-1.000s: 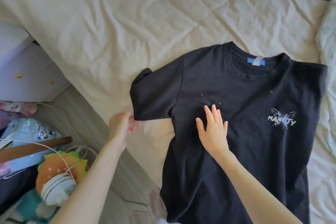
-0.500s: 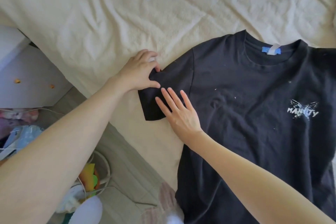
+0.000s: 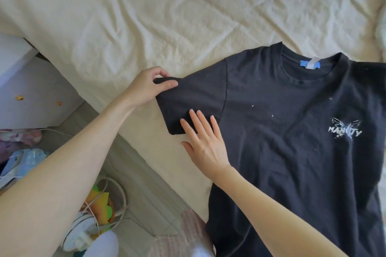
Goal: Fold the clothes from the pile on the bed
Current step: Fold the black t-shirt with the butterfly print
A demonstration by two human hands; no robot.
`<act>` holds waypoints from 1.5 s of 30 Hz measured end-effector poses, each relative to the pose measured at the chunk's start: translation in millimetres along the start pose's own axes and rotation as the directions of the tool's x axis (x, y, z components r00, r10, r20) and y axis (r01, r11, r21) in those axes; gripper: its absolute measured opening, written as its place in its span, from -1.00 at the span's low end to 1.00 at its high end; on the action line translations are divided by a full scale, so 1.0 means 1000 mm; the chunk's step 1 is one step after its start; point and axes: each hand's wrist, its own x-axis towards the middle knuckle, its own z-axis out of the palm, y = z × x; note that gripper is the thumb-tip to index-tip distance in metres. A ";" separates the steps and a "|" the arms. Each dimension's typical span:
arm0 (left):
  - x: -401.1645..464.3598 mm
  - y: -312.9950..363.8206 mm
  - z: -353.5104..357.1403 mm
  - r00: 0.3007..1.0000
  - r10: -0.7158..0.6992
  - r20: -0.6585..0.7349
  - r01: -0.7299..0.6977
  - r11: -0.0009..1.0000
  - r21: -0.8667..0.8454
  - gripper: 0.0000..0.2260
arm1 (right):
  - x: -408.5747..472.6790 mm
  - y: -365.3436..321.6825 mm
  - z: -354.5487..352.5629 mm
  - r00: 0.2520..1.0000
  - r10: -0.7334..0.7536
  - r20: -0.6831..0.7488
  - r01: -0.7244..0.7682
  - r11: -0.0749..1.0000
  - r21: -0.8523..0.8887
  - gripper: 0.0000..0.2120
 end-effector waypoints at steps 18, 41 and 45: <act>-0.015 -0.010 -0.020 0.973 -0.230 -0.032 0.227 0.972 -0.064 -0.88 | 0.004 0.002 -0.022 0.982 -0.008 -0.190 0.054 0.969 0.240 -0.66; -0.101 -0.021 0.099 0.827 -0.163 -0.538 0.192 0.981 -0.003 -0.71 | -0.103 0.082 -0.050 0.964 0.233 0.129 -0.253 0.951 0.177 -0.59; -0.132 0.008 0.161 0.882 0.197 -0.427 0.022 0.890 0.456 -0.64 | -0.142 0.140 -0.080 0.872 0.486 0.061 -0.490 0.857 0.159 -0.61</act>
